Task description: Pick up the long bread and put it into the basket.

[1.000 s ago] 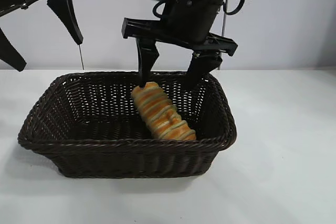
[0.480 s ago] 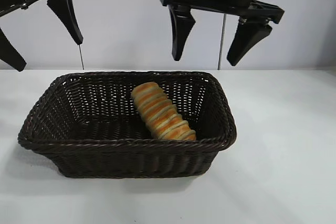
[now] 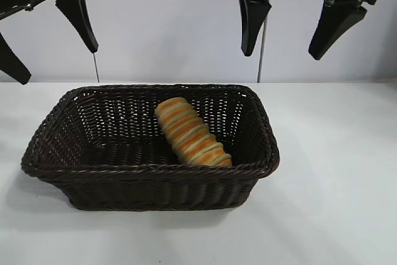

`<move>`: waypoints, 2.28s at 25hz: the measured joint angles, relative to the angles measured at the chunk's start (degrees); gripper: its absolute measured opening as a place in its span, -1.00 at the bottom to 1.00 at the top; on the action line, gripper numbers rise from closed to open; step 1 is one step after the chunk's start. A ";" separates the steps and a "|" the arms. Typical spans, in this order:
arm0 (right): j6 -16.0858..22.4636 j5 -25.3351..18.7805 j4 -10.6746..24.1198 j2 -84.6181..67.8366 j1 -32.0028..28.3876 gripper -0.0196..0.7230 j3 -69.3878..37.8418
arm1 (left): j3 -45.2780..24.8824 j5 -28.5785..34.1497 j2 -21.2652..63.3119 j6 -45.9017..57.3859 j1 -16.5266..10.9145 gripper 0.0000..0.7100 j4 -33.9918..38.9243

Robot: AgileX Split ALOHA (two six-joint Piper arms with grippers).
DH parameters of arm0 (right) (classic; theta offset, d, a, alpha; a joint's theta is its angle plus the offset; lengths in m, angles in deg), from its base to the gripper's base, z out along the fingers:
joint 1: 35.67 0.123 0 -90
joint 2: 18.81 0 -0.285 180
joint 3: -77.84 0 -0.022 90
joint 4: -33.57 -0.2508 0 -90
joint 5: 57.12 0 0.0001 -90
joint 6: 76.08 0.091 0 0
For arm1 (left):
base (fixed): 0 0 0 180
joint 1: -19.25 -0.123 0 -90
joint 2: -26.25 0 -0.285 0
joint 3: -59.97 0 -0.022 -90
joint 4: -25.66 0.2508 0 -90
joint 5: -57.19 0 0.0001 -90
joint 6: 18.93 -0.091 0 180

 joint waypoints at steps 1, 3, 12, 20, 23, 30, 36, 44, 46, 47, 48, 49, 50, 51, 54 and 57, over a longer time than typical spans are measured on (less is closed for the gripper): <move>0.00 0.00 0.11 0.00 0.00 0.79 0.00 | 0.00 0.00 0.00 0.00 0.00 0.88 0.00; 0.14 0.00 0.17 0.00 0.00 0.79 0.00 | 0.00 0.00 0.00 0.00 0.00 0.88 0.00; 0.18 0.00 0.77 0.00 -1.69 0.79 0.00 | 0.00 -0.04 0.00 0.00 0.00 0.88 0.00; 0.37 -0.11 -1.25 0.00 -1.99 0.79 0.00 | 0.00 -0.04 0.00 0.00 0.00 0.88 0.00; 0.37 -0.11 -1.50 0.00 -1.99 0.79 0.00 | 0.00 -0.04 0.00 0.00 0.00 0.88 0.00; 0.58 1.54 -2.13 0.00 -1.99 0.79 0.00 | 0.00 -0.04 0.00 0.00 0.00 0.88 0.00; 0.58 2.31 -3.79 0.00 -1.99 0.79 0.00 | 0.00 -0.04 0.00 0.00 0.00 0.88 0.00; 0.58 2.88 -3.98 0.00 -1.99 0.79 0.00 | 0.00 -0.04 0.00 0.00 0.00 0.88 0.00; 0.58 2.88 -4.08 0.00 -1.99 0.79 0.00 | 0.00 -0.04 0.00 0.00 0.00 0.88 0.00; 0.58 2.93 -4.12 0.00 -1.99 0.79 0.00 | 0.00 -0.04 0.00 0.00 0.00 0.88 0.00; 0.58 2.93 -4.16 0.00 -1.99 0.79 0.00 | 0.00 -0.04 0.00 0.00 0.00 0.88 0.00; 0.58 2.98 -4.19 0.00 -1.99 0.79 0.00 | 0.00 -0.04 0.00 0.00 0.00 0.88 0.00; 0.58 2.98 -4.19 0.00 -1.99 0.79 0.00 | 0.00 -0.04 0.00 0.00 0.00 0.88 0.00; 0.58 2.98 -4.19 0.14 -1.99 0.79 0.00 | 0.00 -0.04 0.00 0.00 0.00 0.88 0.00; 0.58 2.80 -4.62 1.21 -1.99 0.79 0.00 | 0.00 -0.04 0.00 0.00 0.00 0.88 0.00; 0.58 2.68 -5.12 2.07 -1.99 0.79 -0.06 | 0.00 -0.04 0.00 0.00 0.00 0.88 0.00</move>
